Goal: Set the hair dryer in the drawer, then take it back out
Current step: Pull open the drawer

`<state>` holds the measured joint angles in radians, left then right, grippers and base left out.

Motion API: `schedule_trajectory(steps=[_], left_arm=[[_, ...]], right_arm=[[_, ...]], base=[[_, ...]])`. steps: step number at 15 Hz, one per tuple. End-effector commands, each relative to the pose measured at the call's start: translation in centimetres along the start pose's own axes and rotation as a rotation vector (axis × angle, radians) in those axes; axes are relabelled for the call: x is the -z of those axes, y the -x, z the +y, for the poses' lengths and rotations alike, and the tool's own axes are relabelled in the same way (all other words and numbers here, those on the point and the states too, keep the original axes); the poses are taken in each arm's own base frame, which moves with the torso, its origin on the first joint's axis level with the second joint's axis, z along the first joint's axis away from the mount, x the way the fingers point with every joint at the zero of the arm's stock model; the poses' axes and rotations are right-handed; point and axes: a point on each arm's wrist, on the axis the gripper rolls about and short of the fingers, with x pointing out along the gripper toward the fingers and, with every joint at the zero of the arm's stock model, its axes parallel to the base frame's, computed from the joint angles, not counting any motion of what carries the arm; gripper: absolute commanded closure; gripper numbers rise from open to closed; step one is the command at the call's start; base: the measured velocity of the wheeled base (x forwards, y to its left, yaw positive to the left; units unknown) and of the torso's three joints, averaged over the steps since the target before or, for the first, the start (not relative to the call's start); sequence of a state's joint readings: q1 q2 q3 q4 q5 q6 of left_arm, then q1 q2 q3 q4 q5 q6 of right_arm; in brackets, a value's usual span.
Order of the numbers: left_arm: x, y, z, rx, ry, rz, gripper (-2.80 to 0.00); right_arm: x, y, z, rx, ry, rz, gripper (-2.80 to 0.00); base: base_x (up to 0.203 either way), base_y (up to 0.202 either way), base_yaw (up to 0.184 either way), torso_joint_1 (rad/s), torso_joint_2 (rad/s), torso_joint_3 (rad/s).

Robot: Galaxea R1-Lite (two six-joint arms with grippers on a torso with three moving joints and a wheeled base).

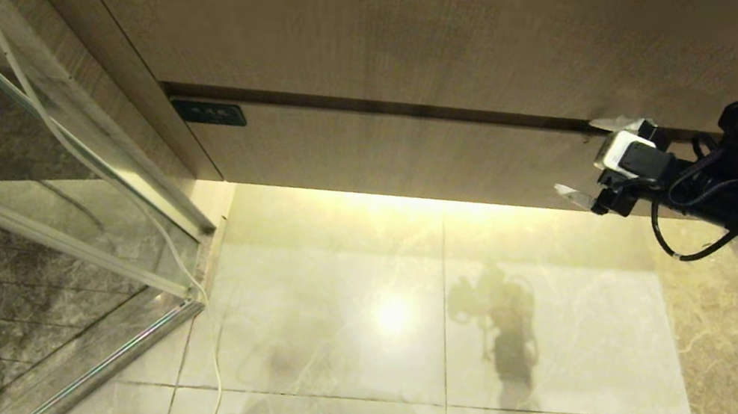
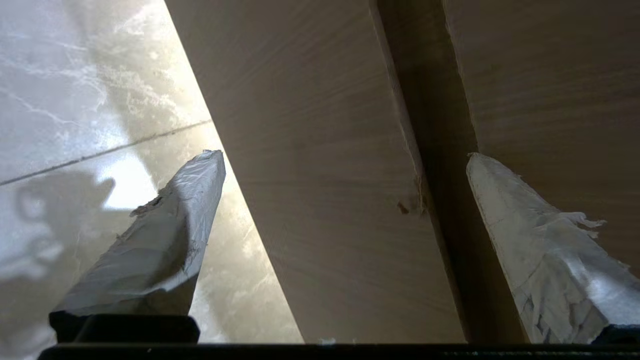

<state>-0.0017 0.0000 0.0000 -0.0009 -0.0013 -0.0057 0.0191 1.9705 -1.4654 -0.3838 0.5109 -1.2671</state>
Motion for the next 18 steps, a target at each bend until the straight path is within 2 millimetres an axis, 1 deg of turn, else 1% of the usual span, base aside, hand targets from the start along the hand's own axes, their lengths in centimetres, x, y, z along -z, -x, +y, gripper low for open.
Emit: schedule_trajectory(steps=[1, 7, 8, 11, 14, 18], left_arm=[[0.0, 0.0, 0.0, 0.0, 0.0, -0.001, 0.0], [0.0, 0.0, 0.0, 0.0, 0.0, -0.001, 0.0], [0.0, 0.0, 0.0, 0.0, 0.0, 0.0, 0.0], [0.0, 0.0, 0.0, 0.0, 0.0, -0.001, 0.0], [0.0, 0.0, 0.0, -0.001, 0.0, -0.001, 0.0], [0.0, 0.0, 0.0, 0.002, 0.0, -0.001, 0.0]], right_arm=[[0.7, -1.0, 0.2, -0.002, 0.004, 0.002, -2.8], [1.9, -2.9, 0.5, 0.006, 0.007, 0.007, -2.8], [2.4, -3.3, 0.5, 0.013, 0.009, 0.013, -2.8], [3.4, -3.8, 0.8, 0.011, 0.001, 0.03, -2.8], [4.0, -4.0, 1.6, 0.009, -0.047, 0.136, -2.8], [4.2, -3.4, 1.8, 0.011, -0.228, 0.375, -2.8]], base=[[0.0, 0.0, 0.0, 0.0, 0.0, 0.0], [0.0, 0.0, 0.0, 0.0, 0.0, 0.0], [0.0, 0.0, 0.0, 0.0, 0.0, 0.0], [0.0, 0.0, 0.0, 0.0, 0.0, 0.0], [0.0, 0.0, 0.0, 0.0, 0.0, 0.0], [0.0, 0.0, 0.0, 0.0, 0.0, 0.0]])
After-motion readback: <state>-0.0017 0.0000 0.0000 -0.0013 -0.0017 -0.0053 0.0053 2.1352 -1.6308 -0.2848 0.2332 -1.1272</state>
